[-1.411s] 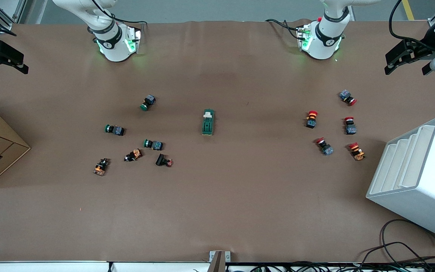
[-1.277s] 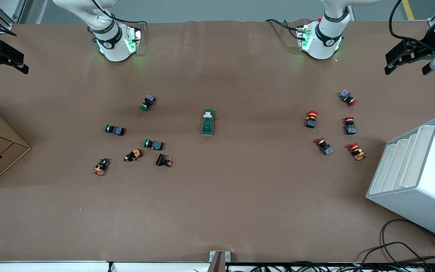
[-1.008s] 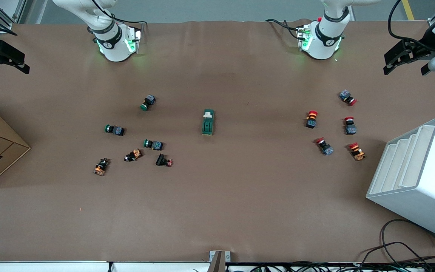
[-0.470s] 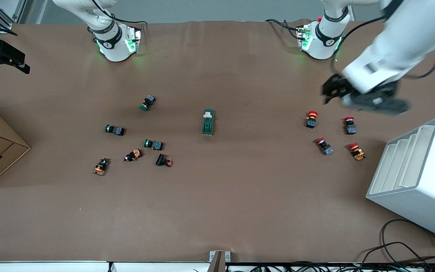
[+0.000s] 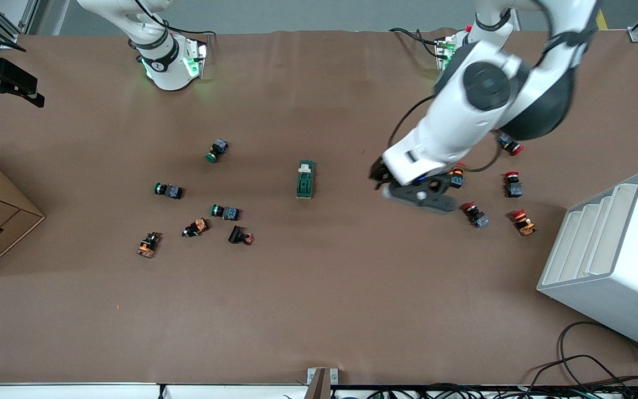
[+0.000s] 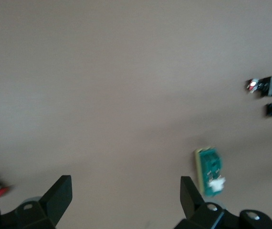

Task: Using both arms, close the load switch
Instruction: 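Move the left gripper over the green load switch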

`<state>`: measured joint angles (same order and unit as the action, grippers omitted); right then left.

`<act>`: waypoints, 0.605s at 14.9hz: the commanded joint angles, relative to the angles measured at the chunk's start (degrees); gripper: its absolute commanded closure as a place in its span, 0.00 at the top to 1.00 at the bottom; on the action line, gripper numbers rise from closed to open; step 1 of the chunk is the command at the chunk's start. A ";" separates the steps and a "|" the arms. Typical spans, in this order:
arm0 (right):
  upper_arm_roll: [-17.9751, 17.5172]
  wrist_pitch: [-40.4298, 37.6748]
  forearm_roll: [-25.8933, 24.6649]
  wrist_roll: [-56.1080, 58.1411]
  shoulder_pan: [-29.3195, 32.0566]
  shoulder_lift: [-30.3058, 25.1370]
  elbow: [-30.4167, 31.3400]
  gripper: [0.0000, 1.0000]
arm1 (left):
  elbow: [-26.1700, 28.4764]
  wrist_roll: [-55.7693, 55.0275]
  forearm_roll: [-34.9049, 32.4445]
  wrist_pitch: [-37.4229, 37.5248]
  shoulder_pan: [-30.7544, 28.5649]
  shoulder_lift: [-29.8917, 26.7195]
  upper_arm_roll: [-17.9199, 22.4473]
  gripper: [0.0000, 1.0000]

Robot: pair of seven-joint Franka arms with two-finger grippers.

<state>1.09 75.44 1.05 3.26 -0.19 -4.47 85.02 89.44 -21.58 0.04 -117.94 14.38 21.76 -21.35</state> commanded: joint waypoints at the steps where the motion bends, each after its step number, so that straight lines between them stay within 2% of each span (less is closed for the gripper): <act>1: -0.12 -0.03 0.62 -0.01 0.11 -1.59 1.46 1.00 | -1.29 -8.79 -2.05 -6.75 5.11 6.17 0.08 1.00; 4: -0.12 -0.03 0.62 -0.01 0.11 -1.59 1.46 1.00 | -1.29 -19.59 -8.89 -12.31 11.26 10.66 0.08 1.00; 9: -0.03 -0.03 0.53 -0.10 0.11 -1.41 1.37 1.00 | -1.55 -37.70 -28.22 -16.09 17.96 17.25 -0.01 0.99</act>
<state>1.08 75.38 1.05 3.26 -0.20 -4.48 85.02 89.29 -53.28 -22.37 -132.80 30.99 36.43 -21.46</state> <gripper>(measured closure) 0.000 0.009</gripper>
